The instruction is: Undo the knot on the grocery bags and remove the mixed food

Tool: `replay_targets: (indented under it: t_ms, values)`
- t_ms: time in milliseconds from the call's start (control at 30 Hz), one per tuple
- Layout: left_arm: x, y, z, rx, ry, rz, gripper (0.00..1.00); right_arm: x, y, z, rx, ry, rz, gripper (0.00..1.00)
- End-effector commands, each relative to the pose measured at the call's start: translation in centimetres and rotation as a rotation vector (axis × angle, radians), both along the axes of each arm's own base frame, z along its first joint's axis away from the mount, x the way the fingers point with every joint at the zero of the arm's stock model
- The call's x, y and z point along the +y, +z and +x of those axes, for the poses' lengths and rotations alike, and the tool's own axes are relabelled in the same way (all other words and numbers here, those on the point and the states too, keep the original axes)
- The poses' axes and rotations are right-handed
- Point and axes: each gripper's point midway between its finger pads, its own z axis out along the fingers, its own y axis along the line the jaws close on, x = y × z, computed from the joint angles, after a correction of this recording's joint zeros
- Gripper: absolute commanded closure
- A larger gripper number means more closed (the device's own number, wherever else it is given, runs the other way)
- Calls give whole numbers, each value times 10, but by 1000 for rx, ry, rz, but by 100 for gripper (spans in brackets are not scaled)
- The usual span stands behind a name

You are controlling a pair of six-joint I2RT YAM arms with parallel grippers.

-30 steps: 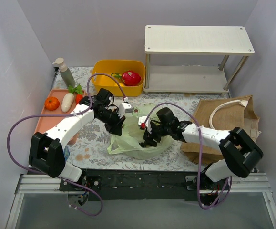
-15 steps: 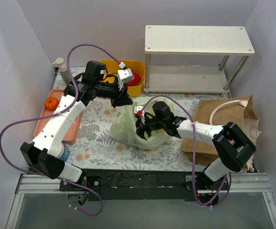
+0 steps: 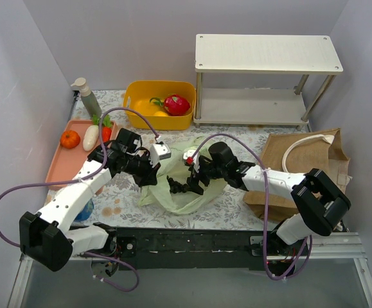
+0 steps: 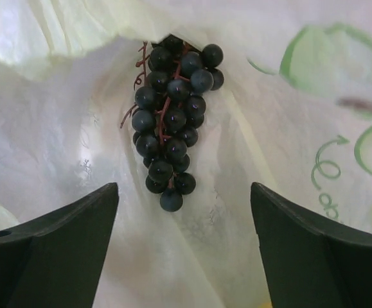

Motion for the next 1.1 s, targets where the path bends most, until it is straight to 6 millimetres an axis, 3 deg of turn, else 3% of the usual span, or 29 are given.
replay_targets:
  t_ms: [0, 167, 567, 700, 833, 867, 933, 967, 1067]
  values:
    - [17, 15, 2, -102, 44, 38, 100, 14, 19, 11, -73, 35, 40, 14]
    - [14, 20, 4, -120, 59, 17, 100, 37, 15, 11, -21, 95, 61, 21]
    - [7, 16, 13, -112, 76, -3, 100, 74, -35, 5, -3, 234, -5, 16]
    - [11, 16, 15, -125, 91, 9, 100, 68, -55, 8, -55, 274, -79, 36]
    - [12, 12, 19, -139, 105, 18, 100, 56, -50, 7, -107, 293, -110, 69]
    - [12, 11, 20, -142, 107, 19, 100, 54, -34, 10, -139, 284, -91, 73]
    - [13, 9, 24, -160, 116, 26, 100, 40, -26, 4, -162, 307, -114, 81]
    - [14, 5, 25, -159, 121, 33, 100, 35, -5, 3, -209, 315, -95, 84]
    - [16, 0, 33, -176, 144, 42, 100, 6, 18, -8, -272, 340, -136, 94]
